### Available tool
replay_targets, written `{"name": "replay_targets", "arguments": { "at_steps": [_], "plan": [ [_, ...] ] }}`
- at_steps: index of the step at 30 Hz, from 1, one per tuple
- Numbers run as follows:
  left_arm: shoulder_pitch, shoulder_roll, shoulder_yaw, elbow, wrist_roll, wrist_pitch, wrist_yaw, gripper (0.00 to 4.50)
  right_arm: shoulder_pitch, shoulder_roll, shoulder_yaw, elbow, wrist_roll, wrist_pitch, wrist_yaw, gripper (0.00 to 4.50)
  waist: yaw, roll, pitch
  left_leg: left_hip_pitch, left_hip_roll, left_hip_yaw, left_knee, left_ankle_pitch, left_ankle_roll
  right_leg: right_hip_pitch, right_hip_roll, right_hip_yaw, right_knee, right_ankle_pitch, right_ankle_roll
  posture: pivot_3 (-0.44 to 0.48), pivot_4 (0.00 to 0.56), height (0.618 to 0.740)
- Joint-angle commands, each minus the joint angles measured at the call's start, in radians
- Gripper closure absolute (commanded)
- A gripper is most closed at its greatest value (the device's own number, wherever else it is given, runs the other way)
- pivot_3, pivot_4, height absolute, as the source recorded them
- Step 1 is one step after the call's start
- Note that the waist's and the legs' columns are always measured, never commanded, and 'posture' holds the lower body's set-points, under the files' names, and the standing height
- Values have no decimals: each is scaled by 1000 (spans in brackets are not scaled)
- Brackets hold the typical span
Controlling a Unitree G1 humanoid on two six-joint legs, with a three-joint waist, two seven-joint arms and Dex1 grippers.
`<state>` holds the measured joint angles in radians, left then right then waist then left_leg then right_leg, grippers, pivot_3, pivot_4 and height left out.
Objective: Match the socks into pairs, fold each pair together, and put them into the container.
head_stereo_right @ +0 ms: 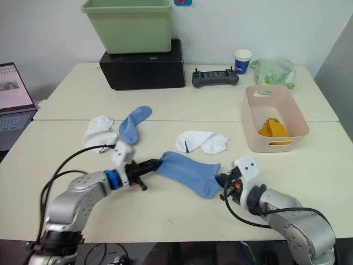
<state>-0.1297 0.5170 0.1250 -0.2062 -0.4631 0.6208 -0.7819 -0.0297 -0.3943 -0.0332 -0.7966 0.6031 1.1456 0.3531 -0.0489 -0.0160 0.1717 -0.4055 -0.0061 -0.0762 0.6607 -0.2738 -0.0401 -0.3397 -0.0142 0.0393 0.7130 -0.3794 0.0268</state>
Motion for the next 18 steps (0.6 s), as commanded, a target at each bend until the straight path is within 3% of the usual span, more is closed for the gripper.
{"name": "replay_targets", "arguments": {
  "at_steps": [1,8,14,18],
  "plan": [
    [164,38,130,-188,-102,77,22,4492,-14,-18,36,6,15,-30,29,4500,-4,0,0,0,0,0,0,0,0,0,0,0,0,0,0,0,150,725],
    [468,12,201,-354,-137,68,78,4492,31,-33,110,17,10,-38,24,4500,15,-1,0,3,0,0,0,0,0,4,-1,1,-2,0,0,0,150,725],
    [515,6,135,-351,-99,10,88,4492,78,-65,119,5,-1,-38,8,4500,20,-1,0,4,-1,1,-1,0,0,5,-2,1,-4,0,0,0,150,725],
    [476,17,89,-313,-74,-25,81,4492,86,-77,79,5,2,-30,-14,4500,20,-1,0,4,-1,1,-1,0,0,5,-2,1,-4,0,0,0,150,725]
  ]
}}
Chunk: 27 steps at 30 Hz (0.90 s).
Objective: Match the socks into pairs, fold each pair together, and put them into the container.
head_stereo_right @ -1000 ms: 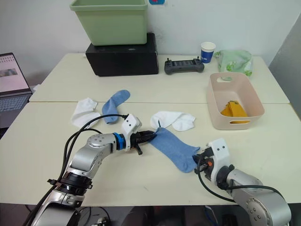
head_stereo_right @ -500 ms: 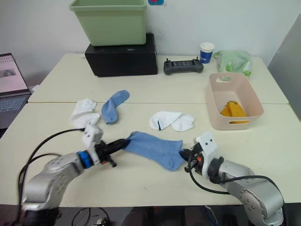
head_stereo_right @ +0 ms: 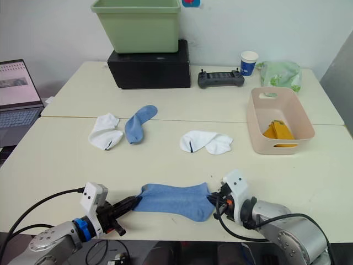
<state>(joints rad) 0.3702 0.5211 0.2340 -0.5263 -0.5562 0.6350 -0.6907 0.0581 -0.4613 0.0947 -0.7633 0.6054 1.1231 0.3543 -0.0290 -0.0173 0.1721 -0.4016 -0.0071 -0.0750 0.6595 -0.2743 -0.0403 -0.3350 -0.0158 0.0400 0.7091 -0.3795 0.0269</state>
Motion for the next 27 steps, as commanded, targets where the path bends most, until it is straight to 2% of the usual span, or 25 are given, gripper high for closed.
{"name": "replay_targets", "arguments": {
  "at_steps": [1,11,12,16,22,25,26,27],
  "plan": [
    [-27,22,-30,11,23,-46,-22,4492,0,-14,-58,-31,3,-4,-17,4500,0,0,0,0,0,0,0,0,0,0,0,0,0,0,0,0,150,725],
    [-23,63,-70,-10,-15,-13,-58,4492,17,-16,-72,-30,5,31,-63,4500,-1,0,0,0,0,0,-1,0,0,0,0,0,-1,0,0,0,150,725],
    [-24,64,-68,-14,-18,-10,-54,4284,17,-9,-77,-28,7,34,-70,4500,-1,0,0,0,0,0,-1,0,0,0,0,0,-1,0,0,0,150,725],
    [-19,63,-14,-50,-53,-13,-35,3190,14,-27,-95,-54,25,32,-52,3434,-1,0,0,0,0,0,-1,0,0,0,0,0,-1,0,0,0,150,725],
    [-12,91,123,-78,-103,-2,-4,1234,-40,-52,-113,-84,47,10,-15,1325,-3,0,0,0,0,0,-1,0,0,0,0,0,-1,0,0,0,150,725],
    [-54,92,171,-64,-115,-2,36,266,-96,-68,-91,-108,50,-42,26,249,-2,0,0,0,0,0,-1,0,0,0,0,0,-1,0,0,0,150,725],
    [-87,92,176,-48,-111,-3,54,8,-128,-64,-86,-117,62,-51,34,0,-2,0,0,0,0,0,-1,0,0,0,0,0,-1,0,0,0,150,725],
    [-134,91,173,-19,-91,-14,75,8,-168,-62,-75,-124,66,-66,44,0,-2,0,0,0,0,0,-1,0,0,0,0,0,-1,0,0,0,150,725]
  ]
}}
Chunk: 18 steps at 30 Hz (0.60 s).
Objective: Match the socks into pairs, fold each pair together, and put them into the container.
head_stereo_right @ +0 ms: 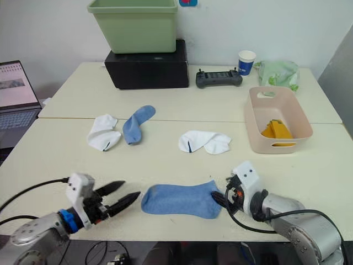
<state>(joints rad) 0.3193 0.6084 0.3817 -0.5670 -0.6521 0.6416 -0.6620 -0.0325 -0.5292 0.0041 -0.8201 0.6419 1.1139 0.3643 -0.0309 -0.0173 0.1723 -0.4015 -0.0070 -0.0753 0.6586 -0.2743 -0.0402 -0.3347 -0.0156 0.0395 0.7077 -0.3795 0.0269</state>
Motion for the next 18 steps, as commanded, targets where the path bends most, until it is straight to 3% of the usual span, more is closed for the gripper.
{"name": "replay_targets", "arguments": {
  "at_steps": [1,9,14,18],
  "plan": [
    [-135,2,19,58,29,-32,71,8,-117,6,27,-70,31,-68,41,0,0,0,0,0,0,0,0,0,0,0,0,0,0,0,0,0,150,725],
    [-461,46,-165,408,302,-261,70,8,-377,20,102,14,-35,-79,5,0,1,-2,0,-1,0,0,0,0,0,0,0,-1,-2,0,0,0,150,725],
    [-637,39,-284,685,491,-459,81,8,-405,12,139,23,-44,-74,16,0,2,-2,1,-2,0,-1,0,0,0,-2,0,-2,-2,0,0,0,150,725],
    [-735,6,-349,839,558,-541,73,8,-390,14,155,15,-50,-78,8,0,1,-3,1,-5,0,-1,2,0,0,-3,0,-2,0,0,0,0,150,725]
  ]
}}
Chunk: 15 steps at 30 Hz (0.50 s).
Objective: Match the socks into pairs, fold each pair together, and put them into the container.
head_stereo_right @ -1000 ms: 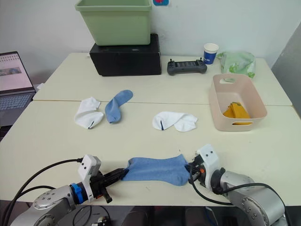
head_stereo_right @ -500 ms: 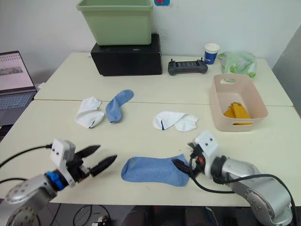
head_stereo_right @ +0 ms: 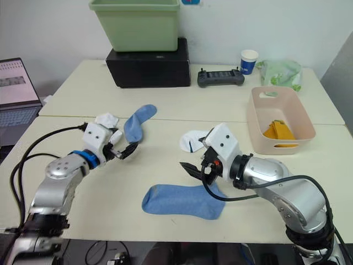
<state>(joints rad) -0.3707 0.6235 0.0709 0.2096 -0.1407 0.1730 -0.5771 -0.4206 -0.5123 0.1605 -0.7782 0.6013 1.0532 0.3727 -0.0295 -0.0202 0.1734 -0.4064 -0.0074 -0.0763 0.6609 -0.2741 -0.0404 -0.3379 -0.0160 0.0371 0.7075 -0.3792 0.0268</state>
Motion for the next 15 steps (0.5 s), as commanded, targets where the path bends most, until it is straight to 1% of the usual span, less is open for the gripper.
{"name": "replay_targets", "arguments": {
  "at_steps": [1,2,4,6,11,15],
  "plan": [
    [-59,-12,-52,86,60,-83,-20,8,-1,0,1,-28,-10,-16,-4,0,0,0,0,0,0,0,0,0,0,0,0,0,0,0,0,0,150,725],
    [-76,-15,-63,115,79,-85,-12,8,1,3,4,-32,-10,-14,-8,0,-1,0,0,0,0,0,0,0,0,-1,0,0,1,0,0,0,150,725],
    [-108,-16,-77,171,106,-82,-1,387,10,11,1,-40,-6,-8,-18,0,-3,-1,0,-1,0,0,0,0,0,-2,0,0,2,0,0,0,150,725],
    [-128,-19,-80,208,113,-71,0,888,19,20,-7,-46,-1,-1,-26,0,-5,-1,0,-3,0,0,1,0,0,-6,0,0,5,0,0,0,150,725],
    [-169,-47,-53,259,92,-33,18,2477,29,30,-37,-44,10,6,-44,0,-3,-1,0,-3,0,0,1,0,0,-6,0,0,6,0,0,0,150,725],
    [-165,-58,-6,220,37,6,-5,3781,32,22,-46,-41,11,4,-48,0,-4,-1,0,-3,0,0,2,0,0,-6,0,0,6,0,0,0,150,725]
  ]
}}
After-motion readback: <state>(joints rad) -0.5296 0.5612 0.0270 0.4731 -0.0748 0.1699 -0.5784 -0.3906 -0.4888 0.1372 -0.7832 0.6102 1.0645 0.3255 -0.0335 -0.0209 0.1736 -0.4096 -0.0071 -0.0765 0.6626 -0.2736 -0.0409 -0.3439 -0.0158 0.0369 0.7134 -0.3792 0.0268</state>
